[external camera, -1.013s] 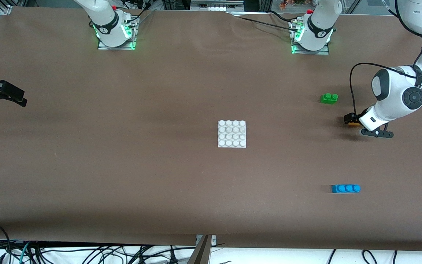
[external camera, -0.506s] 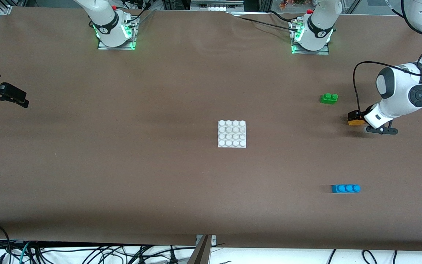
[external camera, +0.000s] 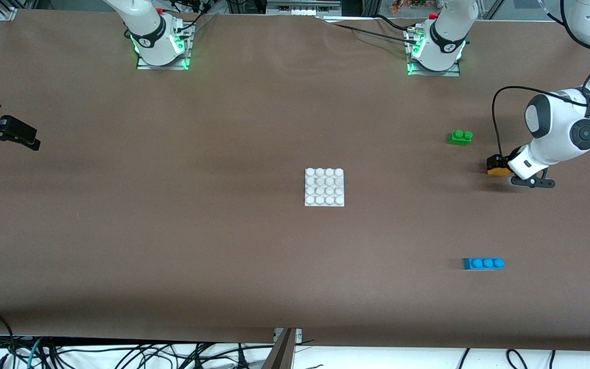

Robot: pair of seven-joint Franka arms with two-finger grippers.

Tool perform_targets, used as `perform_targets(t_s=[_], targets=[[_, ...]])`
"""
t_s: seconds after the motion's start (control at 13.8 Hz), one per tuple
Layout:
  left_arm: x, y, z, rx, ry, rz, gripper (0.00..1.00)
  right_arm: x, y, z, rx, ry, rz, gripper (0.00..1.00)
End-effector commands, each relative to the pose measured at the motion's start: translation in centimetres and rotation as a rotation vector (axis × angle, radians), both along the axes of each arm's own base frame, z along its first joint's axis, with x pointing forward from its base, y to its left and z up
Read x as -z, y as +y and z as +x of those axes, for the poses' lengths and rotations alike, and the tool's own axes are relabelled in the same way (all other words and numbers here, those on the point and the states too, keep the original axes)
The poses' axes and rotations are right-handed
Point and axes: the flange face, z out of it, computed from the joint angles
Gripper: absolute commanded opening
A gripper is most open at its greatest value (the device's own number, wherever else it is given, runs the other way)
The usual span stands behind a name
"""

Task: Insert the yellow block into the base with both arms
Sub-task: 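Lift the yellow block off the table with the left gripper, then carry the yellow block over the white base plate with the left gripper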

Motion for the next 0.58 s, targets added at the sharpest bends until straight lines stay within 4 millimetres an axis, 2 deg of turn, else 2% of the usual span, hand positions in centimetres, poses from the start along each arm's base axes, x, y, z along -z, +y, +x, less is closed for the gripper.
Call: perform_targets(t_s=[0.0,0.14,0.29,0.43,0.51], targets=[[0.1,-0.1,-0.1,0.003,-0.009,0.001,0.41,0.0,-0.3,-0.3,-0.018,0.000,-0.010,1.00],[0.0,0.0,-0.1,0.002,-0.010,0.002,0.38,0.0,-0.4,-0.3,-0.016,0.002,-0.010,1.00],[-1.3,0.1,0.5,0.004,-0.025,0.010,0.35,0.0,-0.3,-0.3,-0.016,0.002,-0.008,1.00],[-4.4,-0.1,1.3,0.010,-0.025,0.026,0.35,0.0,-0.3,-0.3,-0.016,0.002,-0.008,1.00],[-6.5,-0.9,2.1,0.025,-0.008,0.028,0.35,0.0,-0.3,-0.3,-0.016,0.000,-0.008,1.00]])
